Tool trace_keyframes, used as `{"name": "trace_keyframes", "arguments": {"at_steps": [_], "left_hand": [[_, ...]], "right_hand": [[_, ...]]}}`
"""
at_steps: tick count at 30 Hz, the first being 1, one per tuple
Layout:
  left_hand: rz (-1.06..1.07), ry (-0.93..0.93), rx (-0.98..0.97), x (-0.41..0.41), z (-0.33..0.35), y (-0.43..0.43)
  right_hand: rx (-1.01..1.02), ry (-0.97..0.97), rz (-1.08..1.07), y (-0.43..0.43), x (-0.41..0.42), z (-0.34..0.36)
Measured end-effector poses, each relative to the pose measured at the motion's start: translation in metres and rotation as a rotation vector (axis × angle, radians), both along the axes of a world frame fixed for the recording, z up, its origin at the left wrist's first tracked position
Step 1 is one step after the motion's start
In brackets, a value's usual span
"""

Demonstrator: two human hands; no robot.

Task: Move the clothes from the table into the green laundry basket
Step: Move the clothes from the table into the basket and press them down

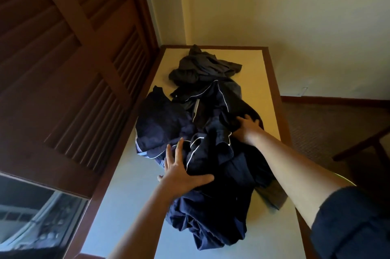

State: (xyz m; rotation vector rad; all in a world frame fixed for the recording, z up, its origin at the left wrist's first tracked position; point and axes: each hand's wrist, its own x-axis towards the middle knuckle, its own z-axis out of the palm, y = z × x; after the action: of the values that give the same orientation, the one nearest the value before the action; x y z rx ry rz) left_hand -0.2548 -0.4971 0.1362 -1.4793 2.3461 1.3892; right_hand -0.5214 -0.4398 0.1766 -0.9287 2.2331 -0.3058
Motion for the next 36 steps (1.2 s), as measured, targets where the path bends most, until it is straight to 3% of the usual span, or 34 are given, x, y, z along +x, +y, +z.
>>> {"name": "trace_keyframes", "arguments": {"at_steps": [4, 8, 12, 17, 21, 30, 34, 36], "left_hand": [[-0.103, 0.032, 0.097, 0.017, -0.022, 0.015], [0.07, 0.101, -0.198, 0.013, -0.029, 0.025], [0.209, 0.148, -0.291, -0.001, -0.001, 0.022], [0.163, 0.389, -0.146, 0.005, 0.021, 0.033], [0.263, 0.547, -0.006, 0.031, 0.024, 0.058], [0.509, 0.56, 0.015, 0.063, 0.025, 0.155], [0.395, 0.462, 0.06, 0.075, 0.025, 0.195], [0.35, 0.368, -0.059, 0.074, 0.018, 0.211]], "right_hand": [[-0.218, -0.026, -0.108, 0.034, -0.001, -0.011], [-0.411, -0.062, -0.33, 0.074, 0.015, -0.021], [-0.474, -0.061, -0.411, 0.102, 0.023, -0.046], [-0.509, 0.023, -0.489, 0.136, 0.039, -0.026], [-0.539, -0.006, -0.519, 0.174, 0.042, -0.027], [-0.58, -0.008, -0.426, 0.235, 0.058, -0.034], [-0.622, -0.006, -0.387, 0.263, 0.068, -0.038], [-0.64, -0.043, -0.385, 0.277, 0.078, -0.038]]}}
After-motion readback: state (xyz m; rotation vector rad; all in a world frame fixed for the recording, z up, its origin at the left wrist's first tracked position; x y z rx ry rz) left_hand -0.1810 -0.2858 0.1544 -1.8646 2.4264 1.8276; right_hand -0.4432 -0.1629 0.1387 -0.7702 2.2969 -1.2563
